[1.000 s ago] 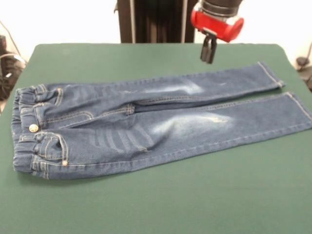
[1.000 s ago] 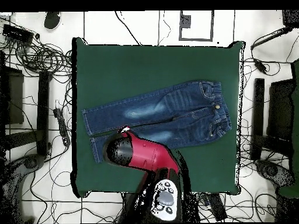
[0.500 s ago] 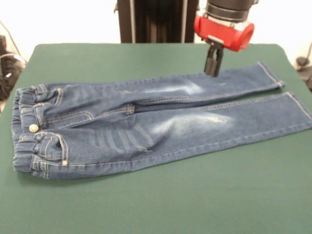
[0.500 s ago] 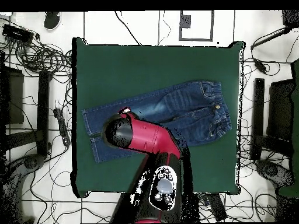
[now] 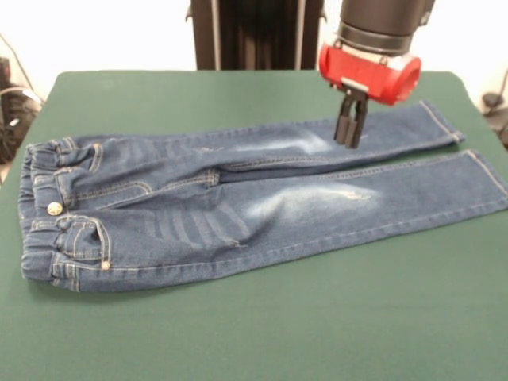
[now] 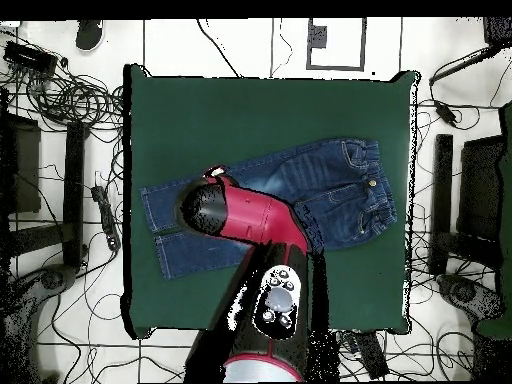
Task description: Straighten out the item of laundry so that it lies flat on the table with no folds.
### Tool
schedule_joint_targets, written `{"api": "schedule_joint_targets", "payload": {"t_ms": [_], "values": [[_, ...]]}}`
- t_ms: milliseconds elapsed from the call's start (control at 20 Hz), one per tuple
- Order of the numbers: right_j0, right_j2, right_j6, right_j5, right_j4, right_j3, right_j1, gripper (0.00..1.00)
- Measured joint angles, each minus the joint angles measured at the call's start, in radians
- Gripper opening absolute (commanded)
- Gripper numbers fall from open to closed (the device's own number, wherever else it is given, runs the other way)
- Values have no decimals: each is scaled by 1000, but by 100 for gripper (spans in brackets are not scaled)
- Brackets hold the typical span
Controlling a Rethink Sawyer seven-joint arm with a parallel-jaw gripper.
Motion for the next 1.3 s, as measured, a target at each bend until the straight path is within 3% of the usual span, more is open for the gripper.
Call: {"api": "schedule_joint_targets", "payload": {"t_ms": [800,1300], "values": [[-56,0,0,0,0,-45,103,0],[-113,9,0,0,0,-46,119,0]]}}
